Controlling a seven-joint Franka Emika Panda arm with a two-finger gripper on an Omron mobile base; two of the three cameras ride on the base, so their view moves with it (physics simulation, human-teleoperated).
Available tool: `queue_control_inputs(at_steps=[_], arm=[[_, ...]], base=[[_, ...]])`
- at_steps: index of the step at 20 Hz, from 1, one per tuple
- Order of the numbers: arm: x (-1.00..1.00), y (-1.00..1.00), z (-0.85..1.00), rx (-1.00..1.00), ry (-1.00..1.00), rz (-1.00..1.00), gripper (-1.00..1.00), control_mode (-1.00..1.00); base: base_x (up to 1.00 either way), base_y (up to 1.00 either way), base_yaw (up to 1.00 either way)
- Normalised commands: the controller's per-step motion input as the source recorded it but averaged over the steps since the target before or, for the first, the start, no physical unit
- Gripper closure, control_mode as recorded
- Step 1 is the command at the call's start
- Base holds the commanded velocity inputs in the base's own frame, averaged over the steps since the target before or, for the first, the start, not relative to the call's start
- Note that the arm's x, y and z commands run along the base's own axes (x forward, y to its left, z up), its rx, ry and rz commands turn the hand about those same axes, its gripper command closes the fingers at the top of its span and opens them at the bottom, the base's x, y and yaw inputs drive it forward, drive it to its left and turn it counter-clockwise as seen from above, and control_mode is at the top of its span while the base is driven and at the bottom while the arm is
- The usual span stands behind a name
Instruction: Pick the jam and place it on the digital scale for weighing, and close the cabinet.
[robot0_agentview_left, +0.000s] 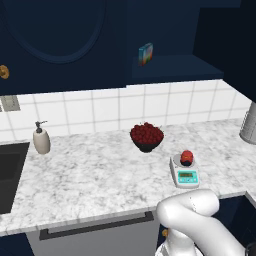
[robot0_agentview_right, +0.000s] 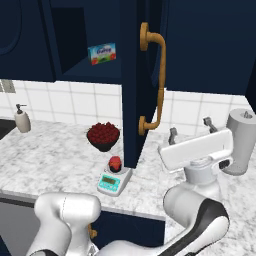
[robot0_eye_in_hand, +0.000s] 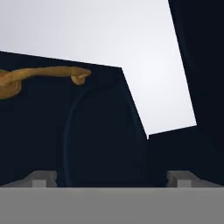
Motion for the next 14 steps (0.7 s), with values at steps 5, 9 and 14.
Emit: queue_control_inputs(at_steps=[5,9,14], arm=[[-0.02,1.00,0.63,-0.18,-0.27,0.19,-1.00,-1.00],[-0.14,1.00,0.64,-0.38,-0.05,0.01,-1.00,-1.00],[0.14,1.00,0.18,-0.47,0.00,-0.14,-1.00,-1.00]], base=[[0.00,0.00,0.00],[0.00,0.00,0.00],[0.00,0.00,0.00]])
